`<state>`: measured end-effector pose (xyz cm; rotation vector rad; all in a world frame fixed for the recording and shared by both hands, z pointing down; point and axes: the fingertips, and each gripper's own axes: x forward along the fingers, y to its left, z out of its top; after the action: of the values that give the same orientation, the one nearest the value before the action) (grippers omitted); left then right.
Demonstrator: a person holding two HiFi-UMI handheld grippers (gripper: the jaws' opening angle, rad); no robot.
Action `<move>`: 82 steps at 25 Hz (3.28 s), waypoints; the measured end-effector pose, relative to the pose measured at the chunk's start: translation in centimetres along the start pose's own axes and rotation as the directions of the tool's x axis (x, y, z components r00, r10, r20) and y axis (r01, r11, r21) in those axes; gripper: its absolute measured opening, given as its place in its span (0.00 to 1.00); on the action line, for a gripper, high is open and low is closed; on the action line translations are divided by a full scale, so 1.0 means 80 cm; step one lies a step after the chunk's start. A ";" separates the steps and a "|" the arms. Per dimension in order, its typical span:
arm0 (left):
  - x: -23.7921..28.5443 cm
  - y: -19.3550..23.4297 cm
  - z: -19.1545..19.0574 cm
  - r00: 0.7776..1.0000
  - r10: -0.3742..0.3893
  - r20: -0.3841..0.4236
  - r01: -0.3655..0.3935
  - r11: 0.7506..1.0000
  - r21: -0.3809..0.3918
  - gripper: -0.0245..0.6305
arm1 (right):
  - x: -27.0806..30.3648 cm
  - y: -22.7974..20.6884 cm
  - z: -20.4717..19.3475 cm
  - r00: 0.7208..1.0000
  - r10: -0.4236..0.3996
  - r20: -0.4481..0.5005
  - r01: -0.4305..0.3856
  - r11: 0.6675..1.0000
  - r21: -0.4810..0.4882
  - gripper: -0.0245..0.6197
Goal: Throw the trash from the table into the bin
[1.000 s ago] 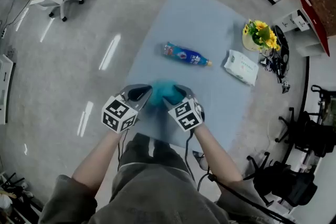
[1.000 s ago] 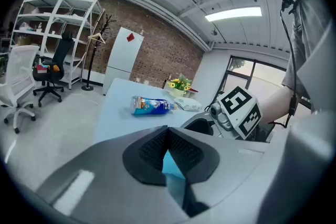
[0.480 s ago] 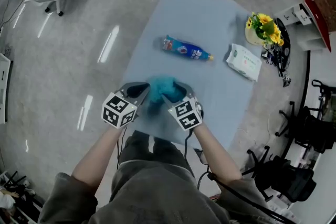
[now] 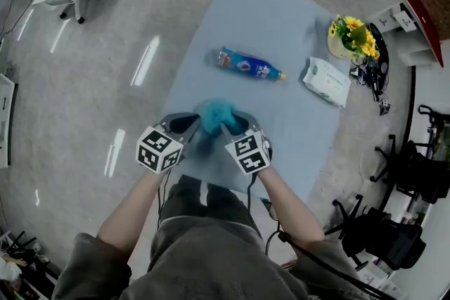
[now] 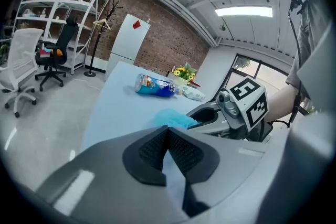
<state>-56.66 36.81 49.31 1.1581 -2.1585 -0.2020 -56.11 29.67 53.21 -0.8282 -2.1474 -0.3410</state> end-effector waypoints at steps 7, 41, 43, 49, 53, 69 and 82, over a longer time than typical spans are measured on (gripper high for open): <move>-0.018 -0.009 -0.001 1.000 0.002 0.005 -0.002 1.000 -0.006 0.04 | -0.004 0.000 -0.004 1.000 -0.023 -0.002 0.024 0.998 0.059 0.09; -0.094 -0.103 0.183 0.977 -0.056 0.206 0.026 0.989 0.146 0.04 | -0.203 -0.039 0.154 0.939 -0.173 0.298 0.179 0.984 0.006 0.08; -0.105 -0.117 0.211 0.970 -0.072 0.233 0.029 0.983 0.182 0.04 | -0.235 -0.049 0.170 0.920 -0.203 0.335 0.216 0.976 -0.003 0.08; -0.140 -0.163 0.291 0.940 -0.123 0.319 0.029 0.959 0.283 0.04 | -0.333 -0.068 0.214 0.842 -0.270 0.466 0.312 0.950 -0.012 0.08; -0.164 -0.199 0.324 0.922 -0.169 0.349 0.047 0.942 0.331 0.04 | -0.389 -0.062 0.237 0.792 -0.301 0.531 0.362 0.932 -0.013 0.08; -0.250 -0.329 0.385 0.837 -0.333 0.434 0.087 0.864 0.496 0.04 | -0.571 -0.010 0.259 0.546 -0.367 0.753 0.481 0.873 0.077 0.08; -0.251 -0.325 0.352 0.840 -0.305 0.448 0.082 0.889 0.451 0.04 | -0.566 0.006 0.227 0.561 -0.355 0.748 0.429 0.898 0.104 0.08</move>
<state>-48.82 32.38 6.96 1.7390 -2.6264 -0.1527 -45.02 18.61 7.02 -0.5616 -3.1611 -0.3554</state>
